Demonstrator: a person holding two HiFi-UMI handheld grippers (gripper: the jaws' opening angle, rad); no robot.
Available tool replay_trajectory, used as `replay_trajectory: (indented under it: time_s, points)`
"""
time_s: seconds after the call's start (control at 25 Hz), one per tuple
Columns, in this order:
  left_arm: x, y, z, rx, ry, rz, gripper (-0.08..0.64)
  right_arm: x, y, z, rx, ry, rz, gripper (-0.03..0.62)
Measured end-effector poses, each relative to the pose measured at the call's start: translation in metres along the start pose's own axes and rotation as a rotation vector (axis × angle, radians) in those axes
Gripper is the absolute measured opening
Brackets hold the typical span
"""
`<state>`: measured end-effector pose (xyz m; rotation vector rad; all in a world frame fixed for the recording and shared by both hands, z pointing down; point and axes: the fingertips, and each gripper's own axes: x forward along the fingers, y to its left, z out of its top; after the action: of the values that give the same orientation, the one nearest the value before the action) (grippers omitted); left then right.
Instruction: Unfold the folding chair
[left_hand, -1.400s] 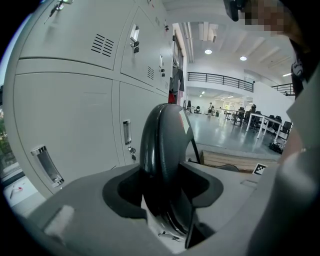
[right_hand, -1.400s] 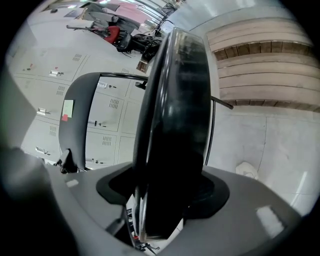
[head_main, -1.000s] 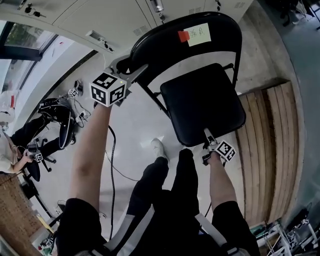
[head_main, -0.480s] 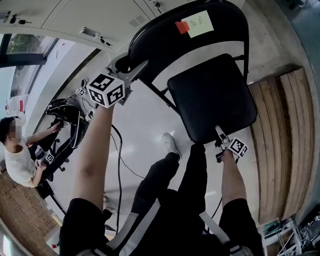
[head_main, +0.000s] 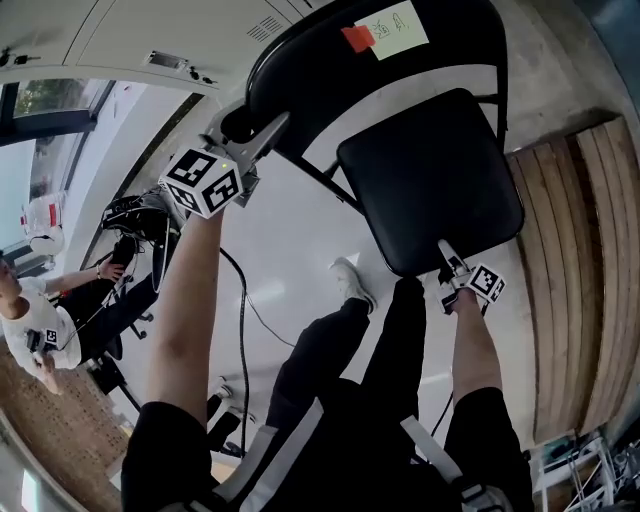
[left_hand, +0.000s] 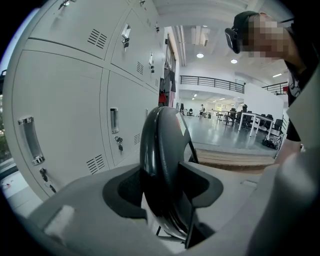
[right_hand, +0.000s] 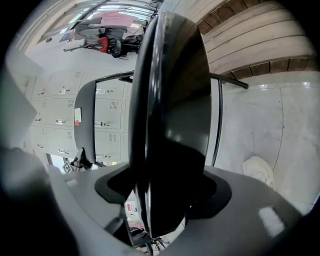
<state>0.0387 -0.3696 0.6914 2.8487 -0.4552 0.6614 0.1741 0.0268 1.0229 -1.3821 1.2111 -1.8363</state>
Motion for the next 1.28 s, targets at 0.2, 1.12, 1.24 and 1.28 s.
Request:
replay_trajectory:
  time_s: [0.2,1.12,1.24,1.28]
  points:
    - [0.001,0.005,-0.004,-0.013,0.008,0.003,0.21,0.001,-0.006,-0.004,-0.012,0.016,-0.04,0.326]
    - [-0.054,-0.037,0.022,-0.121,-0.096,0.299,0.242,-0.06,0.106,0.025,-0.461,0.135,-0.353,0.262]
    - [-0.074,-0.057,0.036,-0.224,-0.15,0.313,0.242,-0.055,0.178,0.042,-0.607,0.108,-0.296,0.196]
    - [-0.082,-0.063,0.041,-0.251,-0.171,0.316,0.241,-0.054,0.204,0.047,-0.657,0.092,-0.268,0.17]
